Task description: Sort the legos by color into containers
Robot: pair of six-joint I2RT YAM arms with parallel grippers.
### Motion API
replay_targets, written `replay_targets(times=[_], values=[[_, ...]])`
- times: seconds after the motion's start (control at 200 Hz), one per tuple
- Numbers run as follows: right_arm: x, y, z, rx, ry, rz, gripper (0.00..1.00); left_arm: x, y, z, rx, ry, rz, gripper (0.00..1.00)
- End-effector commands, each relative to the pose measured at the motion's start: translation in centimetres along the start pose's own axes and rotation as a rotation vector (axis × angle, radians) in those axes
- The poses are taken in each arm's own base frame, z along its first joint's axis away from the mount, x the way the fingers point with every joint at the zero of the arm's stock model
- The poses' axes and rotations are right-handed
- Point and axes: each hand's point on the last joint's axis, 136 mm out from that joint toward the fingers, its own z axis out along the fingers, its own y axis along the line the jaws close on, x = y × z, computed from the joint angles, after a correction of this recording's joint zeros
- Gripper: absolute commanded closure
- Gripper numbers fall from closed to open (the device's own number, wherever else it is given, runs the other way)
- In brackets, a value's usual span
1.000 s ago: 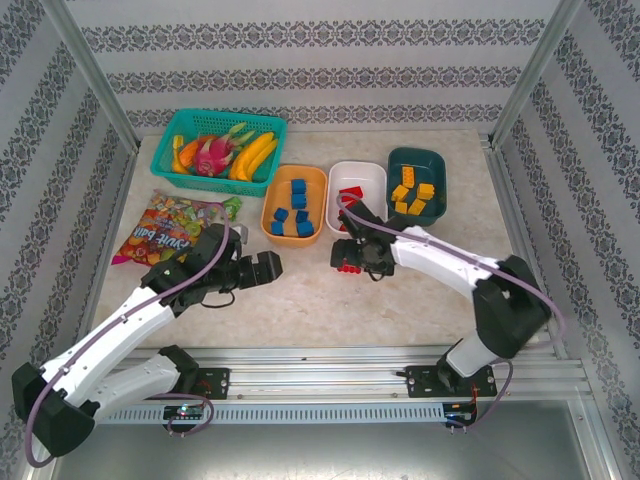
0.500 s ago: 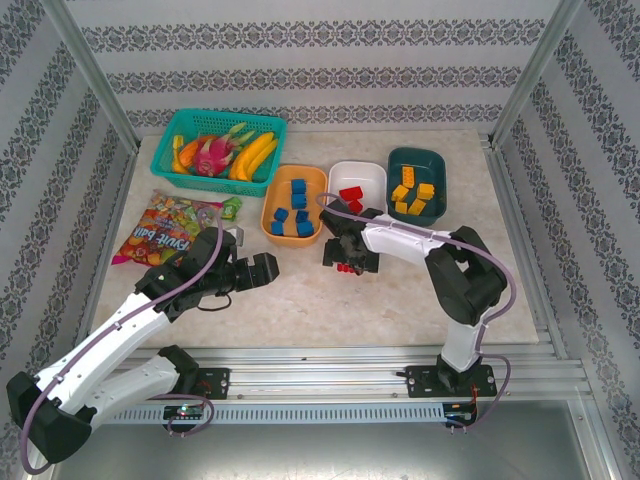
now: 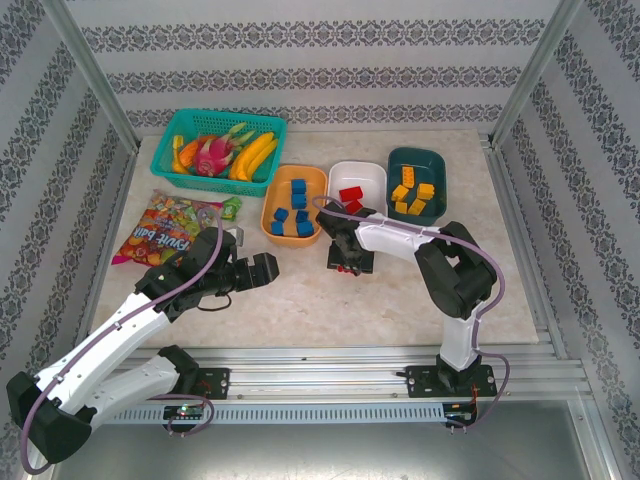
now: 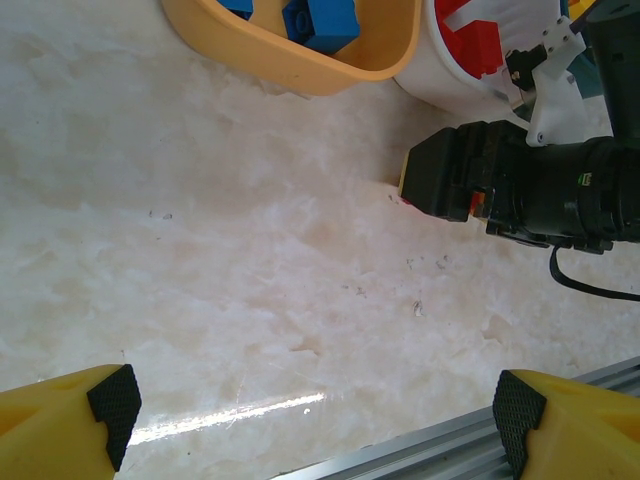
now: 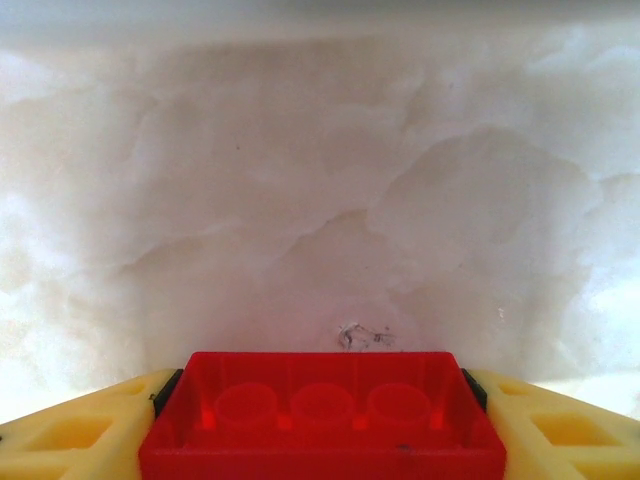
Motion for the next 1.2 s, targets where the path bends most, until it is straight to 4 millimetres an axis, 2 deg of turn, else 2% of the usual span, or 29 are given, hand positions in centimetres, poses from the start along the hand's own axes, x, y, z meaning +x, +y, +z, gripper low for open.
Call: replay_targets(times=[0.0, 0.13, 0.205, 0.33, 0.47, 0.57, 0.669, 0.834, 0.979, 1.074, 1.199], values=[[-0.5, 0.3, -3.4, -0.005, -0.070, -0.035, 0.39, -0.6, -1.1, -0.9, 0.027, -0.012, 0.001, 0.07], [-1.9, 0.6, -7.2, -0.046, -0.154, -0.049, 0.40, -1.9, -2.8, -1.4, 0.063, -0.033, 0.013, 0.06], [-3.4, 0.7, -9.3, -0.078, -0.209, -0.045, 0.41, -2.8, -3.6, -1.3, 0.078, -0.055, 0.016, 0.06], [-7.3, 1.4, -12.2, -0.138, -0.287, -0.041, 0.41, -5.1, -5.2, -0.7, 0.089, -0.081, 0.014, 0.03], [-12.5, 2.0, -13.2, -0.192, -0.326, -0.022, 0.42, -8.3, -6.6, 0.5, 0.103, -0.103, 0.000, 0.03], [-16.0, 2.0, -12.3, -0.202, -0.327, 0.000, 0.42, -10.8, -7.7, 1.3, 0.129, -0.126, -0.010, 0.03], [-19.1, 1.8, -10.4, -0.212, -0.307, 0.029, 0.43, -13.1, -8.5, 1.9, 0.135, -0.146, 0.001, 0.03], [-23.0, 1.3, -7.3, -0.205, -0.310, 0.046, 0.43, -16.2, -9.2, 3.3, 0.131, -0.172, 0.012, 0.03], [-25.6, 1.4, -4.3, -0.206, -0.301, 0.033, 0.42, -17.5, -9.7, 4.2, 0.126, -0.180, 0.017, 0.03], [-27.3, 1.4, -3.4, -0.201, -0.315, 0.024, 0.42, -17.7, -9.4, 4.7, 0.112, -0.180, 0.017, 0.03], [-28.4, 1.2, -1.5, -0.191, -0.297, 0.037, 0.42, -17.7, -9.0, 5.0, 0.094, -0.177, 0.012, 0.03]])
